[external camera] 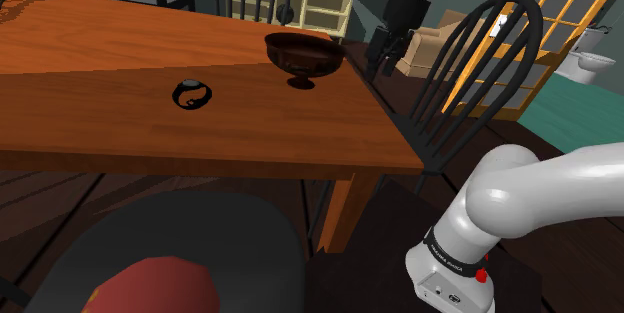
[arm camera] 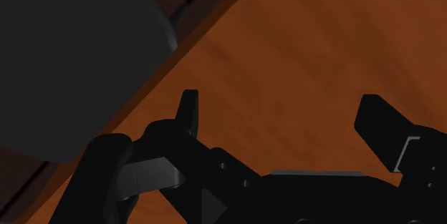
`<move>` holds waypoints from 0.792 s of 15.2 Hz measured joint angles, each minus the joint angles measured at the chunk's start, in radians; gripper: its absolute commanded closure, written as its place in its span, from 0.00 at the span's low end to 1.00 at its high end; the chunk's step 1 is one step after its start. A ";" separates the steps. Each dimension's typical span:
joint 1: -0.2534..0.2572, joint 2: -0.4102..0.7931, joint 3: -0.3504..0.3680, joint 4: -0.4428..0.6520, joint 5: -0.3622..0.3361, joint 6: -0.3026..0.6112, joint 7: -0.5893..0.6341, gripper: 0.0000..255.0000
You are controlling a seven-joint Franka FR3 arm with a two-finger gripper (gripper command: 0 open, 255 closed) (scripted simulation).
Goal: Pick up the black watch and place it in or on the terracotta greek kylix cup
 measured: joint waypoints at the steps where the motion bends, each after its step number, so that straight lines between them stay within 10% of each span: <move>1: 0.000 0.000 0.000 0.000 0.000 0.000 0.000 0.00; 12: 0.032 0.213 0.223 0.133 0.057 0.145 0.211 0.00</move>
